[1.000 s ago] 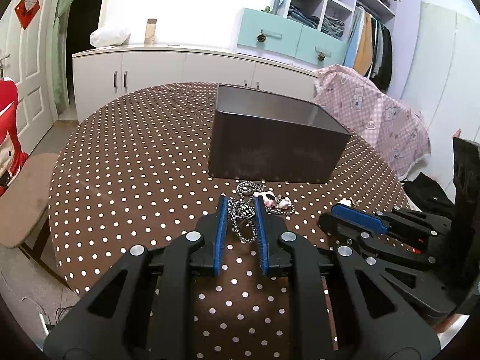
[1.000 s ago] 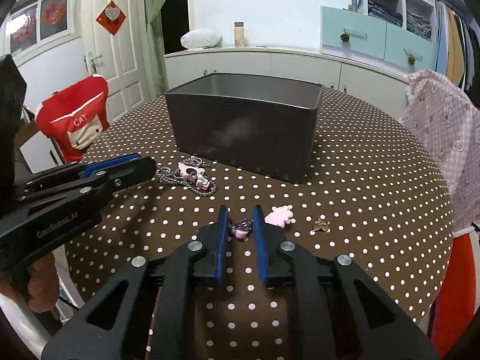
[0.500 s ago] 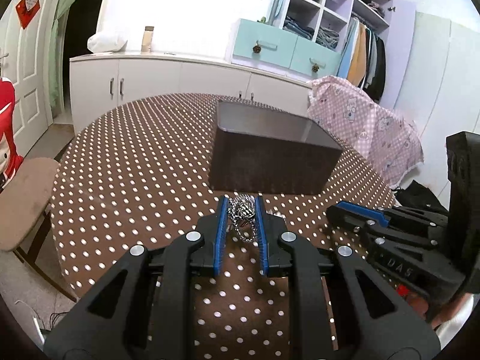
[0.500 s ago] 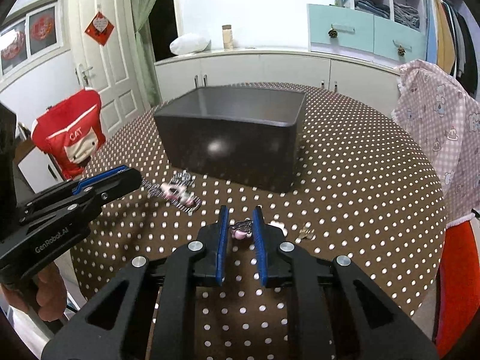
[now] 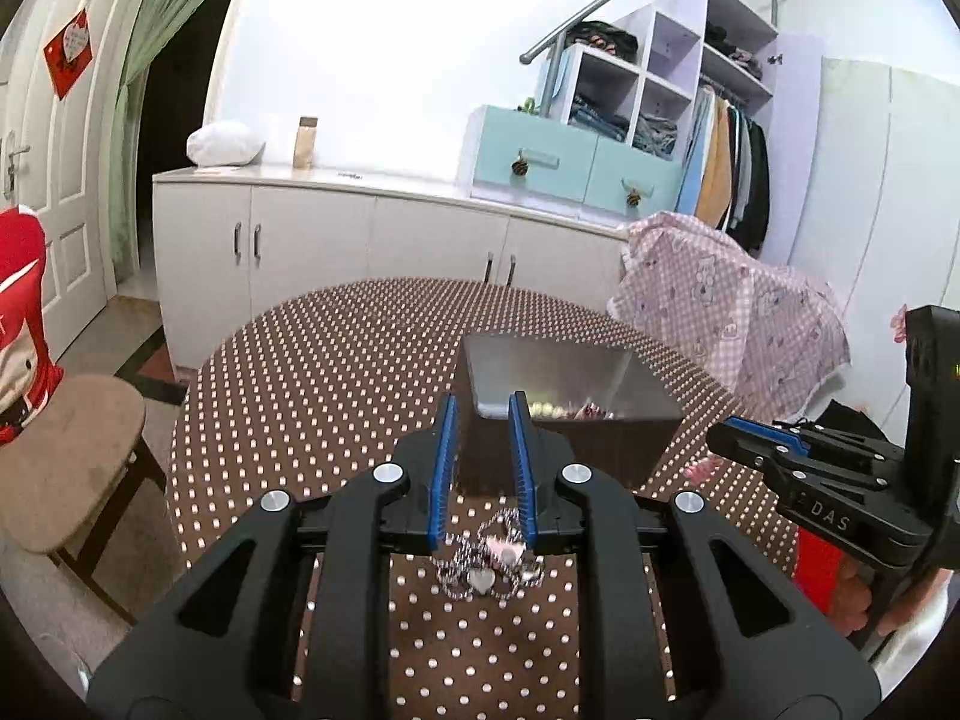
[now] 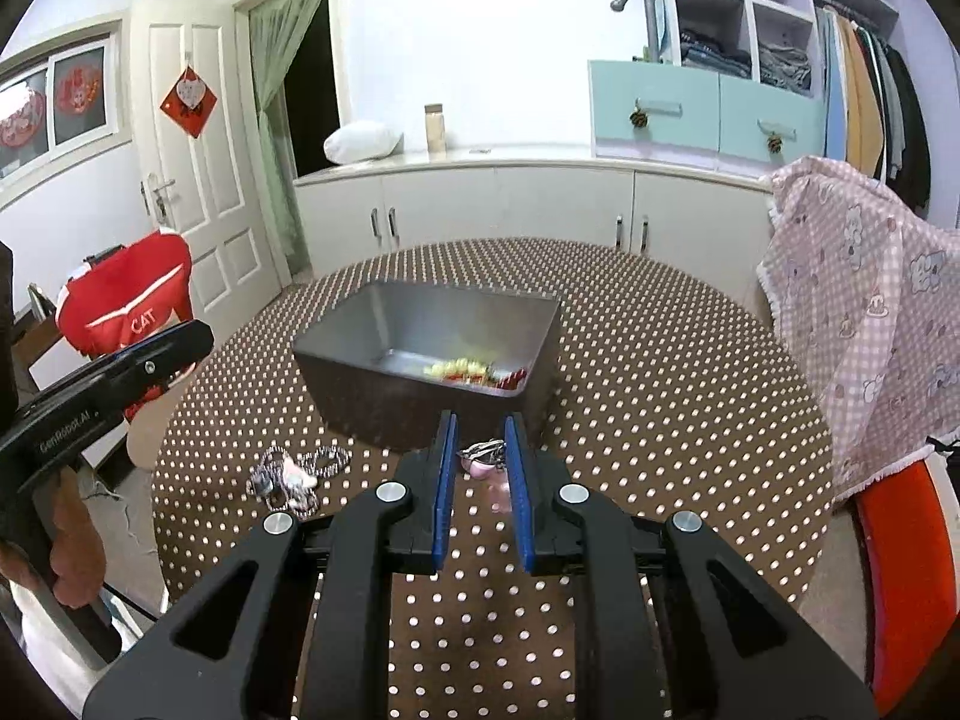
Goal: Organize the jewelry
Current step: 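Carry the silver chain toward the box with the left gripper while the right carries the pink charm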
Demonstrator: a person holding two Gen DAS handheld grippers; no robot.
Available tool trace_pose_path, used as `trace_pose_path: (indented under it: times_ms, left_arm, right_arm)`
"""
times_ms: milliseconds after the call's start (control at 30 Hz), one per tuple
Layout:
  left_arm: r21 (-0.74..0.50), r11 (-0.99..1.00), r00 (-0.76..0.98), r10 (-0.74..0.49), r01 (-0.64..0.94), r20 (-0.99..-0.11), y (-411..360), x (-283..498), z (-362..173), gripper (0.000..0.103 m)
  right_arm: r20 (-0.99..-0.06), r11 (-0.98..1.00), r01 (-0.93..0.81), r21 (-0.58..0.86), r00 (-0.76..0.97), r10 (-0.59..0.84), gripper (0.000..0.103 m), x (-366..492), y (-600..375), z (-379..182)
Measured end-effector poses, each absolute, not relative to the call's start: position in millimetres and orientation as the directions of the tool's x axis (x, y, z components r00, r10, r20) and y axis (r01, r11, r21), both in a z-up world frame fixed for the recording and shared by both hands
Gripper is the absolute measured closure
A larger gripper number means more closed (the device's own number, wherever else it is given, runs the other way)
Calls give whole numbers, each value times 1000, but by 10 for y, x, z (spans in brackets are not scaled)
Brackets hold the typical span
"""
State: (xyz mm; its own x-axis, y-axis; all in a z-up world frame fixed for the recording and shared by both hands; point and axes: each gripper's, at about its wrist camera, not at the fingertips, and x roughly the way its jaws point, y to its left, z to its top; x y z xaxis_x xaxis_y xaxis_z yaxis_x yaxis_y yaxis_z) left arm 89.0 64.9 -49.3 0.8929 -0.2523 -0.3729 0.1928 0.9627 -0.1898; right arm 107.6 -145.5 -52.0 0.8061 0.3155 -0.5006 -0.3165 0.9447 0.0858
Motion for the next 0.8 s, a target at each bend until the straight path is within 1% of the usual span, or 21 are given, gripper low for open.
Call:
trace_pose_path:
  times_ms: [100,167,200,233,267,300,333,400,533,600,633,667,700,733,767,800]
  left_arm:
    - [-187,956,884,-281,224,-374,641,891,-468,85]
    - [-184,956,875,-285,228,-392,635,870,-542,84]
    - [-184,957,869,-284,226,-406,630,867,-581,82]
    - [-184,958,861,-278,219,-426,633,868,-633,63]
    - [-188,961,853,-266,201,-450,647,866,-706,27]
    - [-198,962,852,-260,188,-455,662,856,-749,24]
    - [-212,960,853,-261,181,-451,681,830,-790,24]
    - [-208,960,841,-266,187,-472,679,804,-884,24]
    - [-128,974,811,-226,187,-540,568,852,-1057,25]
    - [-72,981,797,-190,182,-574,499,915,-1139,37]
    - [-53,984,777,-166,169,-607,466,971,-1193,48]
    - [-47,984,758,-160,169,-632,467,1014,-1223,52]
    - [-24,986,766,-144,165,-626,439,1015,-1225,54]
    - [-4,985,764,-138,174,-630,401,1020,-1225,62]
    - [1,983,764,-141,182,-630,390,1029,-1216,75]
    - [5,982,760,-144,191,-633,375,1041,-1206,76]
  right_arm:
    - [-480,945,-318,80,818,316,88,1029,-1482,-456]
    - [-479,943,-323,84,816,322,88,1004,-1490,-462]
    - [-484,943,-323,86,814,323,88,995,-1493,-480]
    - [-488,943,-323,86,811,323,88,992,-1497,-496]
    - [-495,942,-324,88,806,323,88,991,-1496,-525]
    - [-503,942,-323,91,802,323,88,991,-1494,-556]
    - [-509,942,-321,94,798,323,88,990,-1489,-585]
    - [-520,942,-322,99,790,325,88,984,-1481,-626]
    - [-534,941,-323,105,779,327,88,975,-1463,-691]
    - [-539,941,-321,110,776,328,88,975,-1457,-717]
    - [-543,941,-318,112,774,326,88,980,-1456,-728]
    - [-546,942,-316,113,773,324,88,990,-1458,-739]
    - [-548,942,-315,115,771,324,88,996,-1461,-749]
    - [-551,942,-314,115,769,324,88,1007,-1453,-760]
    - [-553,942,-314,115,768,323,88,1014,-1454,-766]
    - [-554,943,-312,114,768,321,88,1022,-1451,-771]
